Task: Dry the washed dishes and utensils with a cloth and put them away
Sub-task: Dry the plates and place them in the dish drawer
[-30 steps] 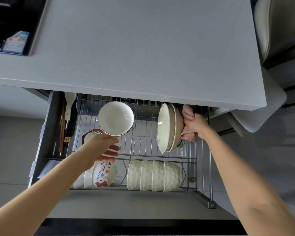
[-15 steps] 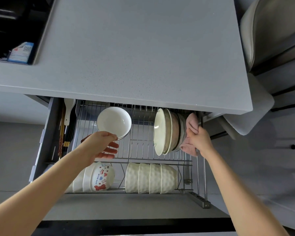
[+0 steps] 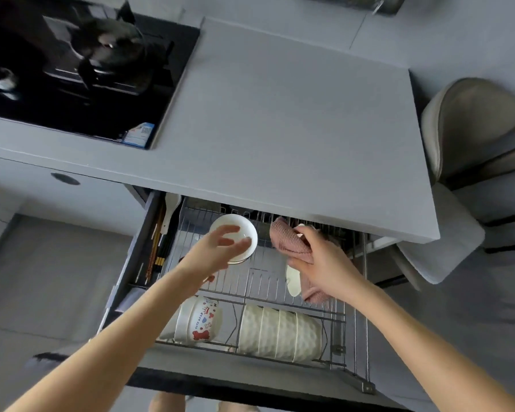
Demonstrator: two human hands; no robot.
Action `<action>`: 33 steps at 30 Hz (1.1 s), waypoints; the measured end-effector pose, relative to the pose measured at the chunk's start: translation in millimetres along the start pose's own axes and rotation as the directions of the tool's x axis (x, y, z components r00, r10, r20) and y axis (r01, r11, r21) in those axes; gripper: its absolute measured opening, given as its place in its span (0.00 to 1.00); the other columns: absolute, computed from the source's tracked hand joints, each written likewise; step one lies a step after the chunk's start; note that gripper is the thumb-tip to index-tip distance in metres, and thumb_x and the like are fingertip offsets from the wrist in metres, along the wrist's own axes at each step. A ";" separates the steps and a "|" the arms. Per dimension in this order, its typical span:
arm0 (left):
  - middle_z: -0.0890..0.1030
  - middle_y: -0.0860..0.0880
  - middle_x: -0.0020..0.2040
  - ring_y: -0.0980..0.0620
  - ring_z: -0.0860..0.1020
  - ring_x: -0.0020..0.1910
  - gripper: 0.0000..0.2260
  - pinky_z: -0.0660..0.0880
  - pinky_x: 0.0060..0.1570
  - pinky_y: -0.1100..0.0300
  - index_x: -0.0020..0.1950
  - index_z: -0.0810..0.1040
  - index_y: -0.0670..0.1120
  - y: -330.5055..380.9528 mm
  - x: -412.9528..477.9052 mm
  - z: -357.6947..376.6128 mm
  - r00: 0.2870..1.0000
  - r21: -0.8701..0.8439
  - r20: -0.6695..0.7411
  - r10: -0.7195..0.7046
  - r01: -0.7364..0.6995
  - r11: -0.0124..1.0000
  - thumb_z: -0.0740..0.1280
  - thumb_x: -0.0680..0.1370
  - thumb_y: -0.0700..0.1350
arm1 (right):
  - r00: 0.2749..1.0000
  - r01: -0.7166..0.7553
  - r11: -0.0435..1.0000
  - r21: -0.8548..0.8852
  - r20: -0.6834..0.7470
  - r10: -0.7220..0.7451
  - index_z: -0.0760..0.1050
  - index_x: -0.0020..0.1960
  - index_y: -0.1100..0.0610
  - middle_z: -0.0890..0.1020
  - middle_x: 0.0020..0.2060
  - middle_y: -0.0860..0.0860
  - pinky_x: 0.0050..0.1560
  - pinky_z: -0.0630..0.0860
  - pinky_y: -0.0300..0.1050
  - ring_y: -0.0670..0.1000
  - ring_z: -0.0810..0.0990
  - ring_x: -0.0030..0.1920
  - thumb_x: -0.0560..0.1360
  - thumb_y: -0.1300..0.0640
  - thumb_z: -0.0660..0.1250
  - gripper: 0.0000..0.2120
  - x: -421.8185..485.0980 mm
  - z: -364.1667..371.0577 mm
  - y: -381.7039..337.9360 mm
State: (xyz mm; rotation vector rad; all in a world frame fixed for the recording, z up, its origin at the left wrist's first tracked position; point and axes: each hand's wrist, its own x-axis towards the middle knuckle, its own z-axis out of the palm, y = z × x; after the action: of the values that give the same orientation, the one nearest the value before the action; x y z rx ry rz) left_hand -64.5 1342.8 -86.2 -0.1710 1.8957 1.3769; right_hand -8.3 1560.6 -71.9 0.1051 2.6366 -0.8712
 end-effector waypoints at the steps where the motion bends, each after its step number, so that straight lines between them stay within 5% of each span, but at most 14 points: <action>1: 0.73 0.51 0.63 0.50 0.73 0.61 0.27 0.73 0.57 0.52 0.69 0.68 0.56 0.7 -10.1 -9.4 0.997 0.024 -0.011 0.073 -0.073 0.997 0.69 0.71 0.58 | 0.998 0.047 0.999 -0.017 0.035 -0.047 0.61 0.71 0.52 0.77 0.60 0.47 0.42 0.73 0.36 0.46 0.79 0.47 0.75 0.52 0.69 0.28 1.5 0.3 -22.2; 5: 0.68 0.55 0.69 0.57 0.68 0.68 0.31 0.66 0.66 0.58 0.64 0.73 0.57 -1.0 -55.9 -61.1 0.965 0.072 -0.050 0.257 -0.254 0.965 0.70 0.64 0.68 | 0.959 0.261 0.965 0.027 0.109 -0.262 0.56 0.68 0.49 0.77 0.58 0.48 0.51 0.74 0.40 0.49 0.79 0.52 0.69 0.50 0.75 0.36 13.4 12.5 -110.8; 8: 0.80 0.49 0.58 0.53 0.78 0.57 0.36 0.73 0.61 0.57 0.54 0.79 0.49 -16.4 -96.1 -112.7 0.965 -0.031 -0.102 0.241 -0.245 0.969 0.70 0.57 0.73 | 0.906 0.411 0.911 0.034 0.096 -0.412 0.54 0.67 0.47 0.74 0.54 0.47 0.48 0.76 0.42 0.47 0.78 0.48 0.66 0.49 0.77 0.40 23.2 30.7 -178.9; 12: 0.84 0.49 0.39 0.51 0.83 0.38 0.17 0.80 0.43 0.55 0.48 0.77 0.45 -48.4 -158.3 -187.8 0.921 -0.264 -0.326 0.212 -0.304 0.915 0.71 0.67 0.56 | 0.837 0.535 0.841 -0.079 -0.086 -0.540 0.64 0.65 0.51 0.73 0.55 0.48 0.40 0.71 0.36 0.44 0.75 0.48 0.63 0.46 0.78 0.37 33.0 75.5 -278.8; 16: 0.81 0.38 0.46 0.45 0.81 0.41 0.11 0.81 0.42 0.50 0.51 0.76 0.40 -89.5 -217.5 -270.8 0.754 -0.373 -0.644 0.127 -0.455 0.808 0.73 0.72 0.42 | 0.807 0.563 0.826 -0.011 -0.205 -0.553 0.73 0.57 0.50 0.75 0.52 0.44 0.45 0.71 0.38 0.42 0.73 0.49 0.64 0.46 0.77 0.25 31.6 142.4 -383.7; 18: 0.81 0.37 0.48 0.42 0.81 0.44 0.15 0.81 0.46 0.47 0.52 0.76 0.41 -115.6 -253.7 -317.6 0.667 -0.367 -0.738 0.098 -0.520 0.771 0.75 0.68 0.41 | 0.845 0.527 0.809 0.260 -0.057 -0.532 0.74 0.60 0.49 0.77 0.55 0.43 0.56 0.74 0.41 0.42 0.76 0.54 0.67 0.47 0.76 0.24 31.1 184.5 -436.8; 21: 0.82 0.45 0.44 0.46 0.81 0.45 0.14 0.78 0.51 0.49 0.48 0.78 0.44 -157.5 -309.2 -380.3 0.521 -0.297 -0.850 0.075 -0.592 0.750 0.74 0.65 0.34 | 0.798 0.276 0.686 0.673 0.236 -0.554 0.70 0.67 0.48 0.77 0.62 0.45 0.68 0.70 0.47 0.43 0.75 0.62 0.66 0.41 0.75 0.33 20.7 246.7 -519.6; 26: 0.84 0.52 0.40 0.55 0.82 0.41 0.17 0.79 0.40 0.62 0.44 0.78 0.45 -213.4 -385.6 -455.2 0.356 -0.214 -0.933 0.047 -0.655 0.724 0.72 0.64 0.27 | 0.740 0.165 0.646 0.745 0.340 -0.580 0.51 0.76 0.41 0.68 0.62 0.42 0.67 0.64 0.43 0.44 0.69 0.65 0.59 0.36 0.70 0.50 -5.1 339.2 -646.6; 30: 0.85 0.50 0.48 0.53 0.83 0.47 0.22 0.78 0.43 0.63 0.50 0.77 0.47 -253.2 -433.3 -509.5 0.314 -0.219 -0.949 0.013 -0.689 0.691 0.75 0.62 0.30 | 0.621 0.132 0.582 0.803 0.390 -0.680 0.46 0.76 0.39 0.67 0.67 0.44 0.50 0.76 0.35 0.44 0.75 0.59 0.64 0.44 0.72 0.49 -23.2 406.1 -736.1; 33: 0.82 0.48 0.55 0.47 0.82 0.52 0.26 0.77 0.54 0.52 0.58 0.74 0.49 -286.2 -463.8 -550.0 0.334 -0.295 -0.941 -0.054 -0.732 0.614 0.73 0.62 0.34 | 0.572 0.074 0.552 0.830 0.418 -0.706 0.51 0.76 0.40 0.67 0.69 0.49 0.54 0.79 0.46 0.52 0.76 0.62 0.71 0.55 0.73 0.42 -26.6 453.2 -788.8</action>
State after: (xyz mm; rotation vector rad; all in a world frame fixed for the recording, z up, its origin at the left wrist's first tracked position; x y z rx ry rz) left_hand 128.9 608.0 63.0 -1.1596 2.1295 2.7615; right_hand 16.1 658.1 43.6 -0.6255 1.3831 -1.7051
